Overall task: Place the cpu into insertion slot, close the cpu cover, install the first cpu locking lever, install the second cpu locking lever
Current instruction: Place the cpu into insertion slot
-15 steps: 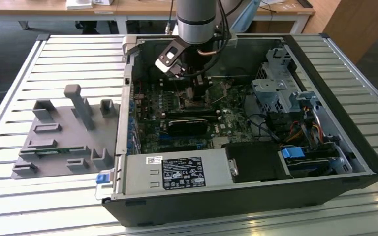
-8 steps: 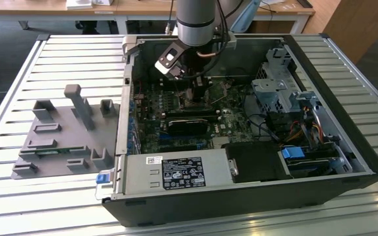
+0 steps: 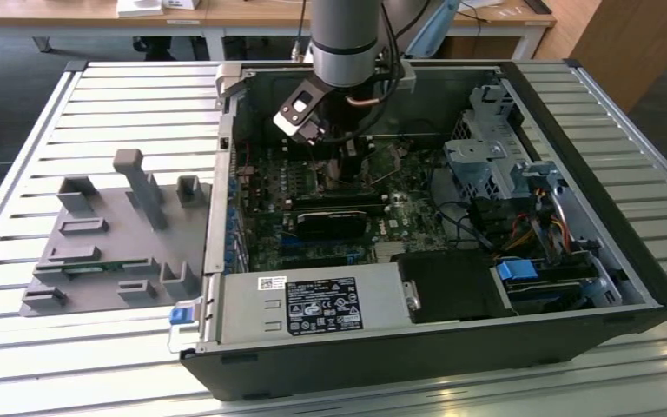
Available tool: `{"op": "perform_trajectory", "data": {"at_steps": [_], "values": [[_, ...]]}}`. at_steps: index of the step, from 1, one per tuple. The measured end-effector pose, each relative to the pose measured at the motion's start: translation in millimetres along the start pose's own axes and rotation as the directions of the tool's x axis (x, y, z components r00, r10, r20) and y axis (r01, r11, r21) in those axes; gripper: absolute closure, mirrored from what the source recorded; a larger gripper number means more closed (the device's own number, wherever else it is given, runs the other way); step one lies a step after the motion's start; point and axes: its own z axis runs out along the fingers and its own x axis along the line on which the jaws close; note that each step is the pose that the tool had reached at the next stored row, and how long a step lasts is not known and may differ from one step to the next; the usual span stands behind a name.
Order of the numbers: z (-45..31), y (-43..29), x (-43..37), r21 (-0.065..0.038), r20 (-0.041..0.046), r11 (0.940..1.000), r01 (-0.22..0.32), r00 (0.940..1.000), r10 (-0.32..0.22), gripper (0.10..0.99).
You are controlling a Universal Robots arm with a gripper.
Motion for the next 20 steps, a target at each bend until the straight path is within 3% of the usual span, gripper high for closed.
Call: {"op": "perform_trajectory", "data": {"at_steps": [20], "values": [[10.8,-2.7,2.1,0.000,0.0013,0.9998,-0.018,0.9998,0.018,0.545]]}}
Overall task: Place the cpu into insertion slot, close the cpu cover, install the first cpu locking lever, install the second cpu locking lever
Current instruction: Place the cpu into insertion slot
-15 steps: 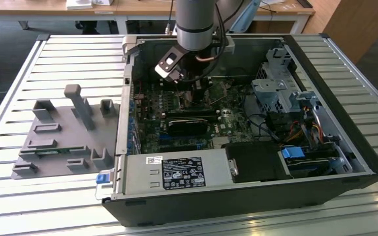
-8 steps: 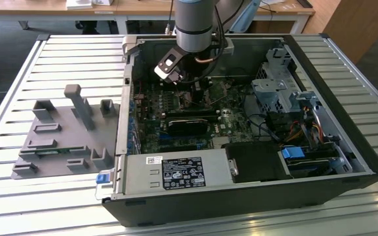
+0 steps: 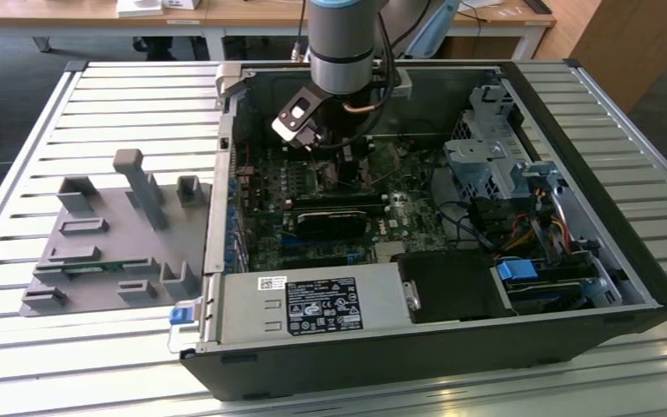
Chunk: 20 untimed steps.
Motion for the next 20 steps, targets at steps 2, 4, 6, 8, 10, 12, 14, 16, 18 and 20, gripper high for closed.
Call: {"op": "perform_trajectory", "data": {"at_steps": [2,4,6,8,10,12,14,16,18,20], "values": [[1.5,-0.1,0.1,0.000,0.0000,1.0000,0.000,1.0000,0.000,0.545],[2.9,-0.2,0.2,0.000,0.0000,1.0000,0.000,1.0000,0.000,0.545],[4.1,-0.3,0.2,0.000,0.0000,1.0000,0.000,1.0000,0.000,0.545],[5.0,-0.4,0.3,0.000,0.0000,1.0000,0.000,1.0000,0.000,0.545],[5.8,-0.4,0.3,0.000,0.0001,1.0000,0.000,1.0000,0.000,0.545],[5.8,-0.4,0.3,0.000,0.0003,1.0000,0.000,1.0000,0.000,0.545],[5.9,-0.4,0.3,0.000,0.0002,1.0000,0.000,1.0000,0.000,0.545],[5.9,-0.4,0.3,0.000,0.0001,1.0000,0.000,1.0000,0.000,0.545],[6.0,-0.4,0.3,0.000,0.0000,1.0000,0.000,1.0000,0.000,0.545],[6.0,-0.4,0.3,0.000,0.0000,1.0000,0.000,1.0000,0.000,0.533]]}}
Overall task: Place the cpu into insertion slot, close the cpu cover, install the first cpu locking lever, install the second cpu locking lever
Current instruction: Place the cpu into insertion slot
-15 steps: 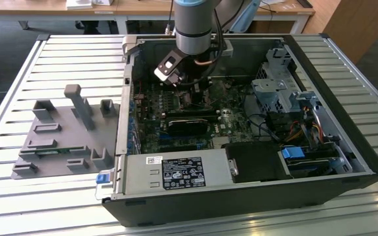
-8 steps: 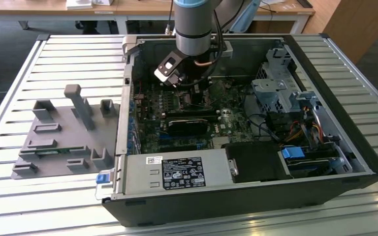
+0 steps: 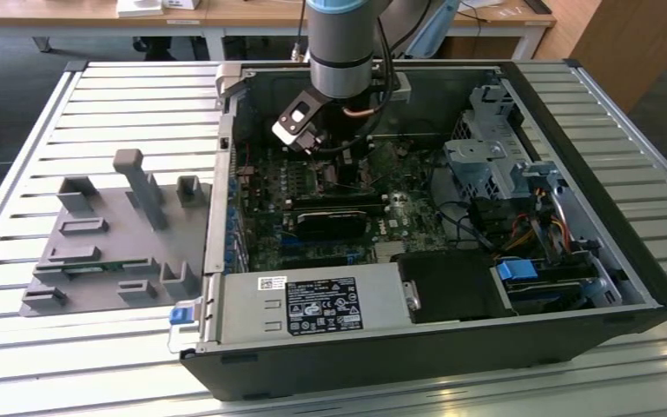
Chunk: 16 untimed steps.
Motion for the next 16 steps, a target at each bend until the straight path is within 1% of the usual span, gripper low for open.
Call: {"op": "perform_trajectory", "data": {"at_steps": [1,2,8,9,10,11,12,13,14,16], "values": [[0.0,0.0,0.0,0.000,0.0001,1.0000,0.000,1.0000,0.000,0.533],[0.0,0.0,0.0,0.000,0.0000,1.0000,0.000,1.0000,0.000,0.471],[-1.0,0.0,0.0,0.000,-0.0003,1.0000,0.000,1.0000,0.000,0.471],[-2.3,0.1,0.0,0.000,-0.0002,1.0000,0.000,1.0000,0.000,0.471],[-6.9,0.5,0.0,0.000,-0.0003,1.0000,0.000,1.0000,0.000,0.471],[-9.8,0.7,0.0,0.001,-0.0002,1.0000,0.000,1.0000,0.000,0.471],[-11.0,0.9,0.0,0.001,-0.0002,1.0000,0.000,1.0000,0.000,0.482],[-11.7,1.1,0.0,0.003,-0.0002,1.0000,0.000,1.0000,0.000,0.549],[-11.9,1.4,0.0,0.004,-0.0004,1.0000,0.000,1.0000,0.000,0.549],[-12.4,2.3,0.0,0.010,-0.0005,1.0000,0.000,1.0000,0.000,0.671]]}}
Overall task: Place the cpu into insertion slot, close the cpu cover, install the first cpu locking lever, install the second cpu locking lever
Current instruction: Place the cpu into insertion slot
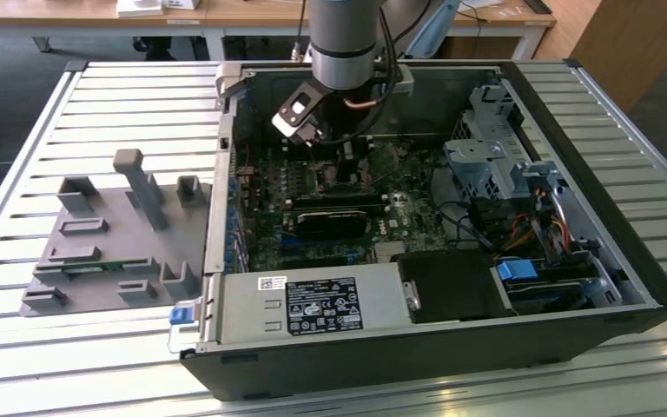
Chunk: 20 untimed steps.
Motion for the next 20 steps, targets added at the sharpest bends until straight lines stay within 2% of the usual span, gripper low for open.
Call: {"op": "perform_trajectory", "data": {"at_steps": [1,3,4,6,7,8,9,20], "values": [[-0.4,0.4,0.0,0.002,0.0000,1.0000,0.000,1.0000,0.000,0.671],[-1.3,0.9,-0.2,0.006,-0.0007,1.0000,0.000,1.0000,0.000,0.784],[-1.8,1.2,-0.2,0.007,-0.0013,1.0000,0.000,1.0000,0.000,0.784],[-2.9,1.6,-0.2,0.008,-0.0021,1.0000,0.000,1.0000,0.000,0.902],[-3.4,1.7,-0.2,0.008,-0.0023,1.0000,0.000,1.0000,0.000,0.902],[-4.0,1.7,-0.2,0.009,-0.0023,1.0000,0.000,1.0000,0.000,0.961],[-4.5,1.8,-0.2,0.009,-0.0024,1.0000,0.000,1.0000,0.000,0.980],[-7.6,2.0,-0.2,0.009,-0.0023,1.0000,0.000,1.0000,0.000,0.980]]}}
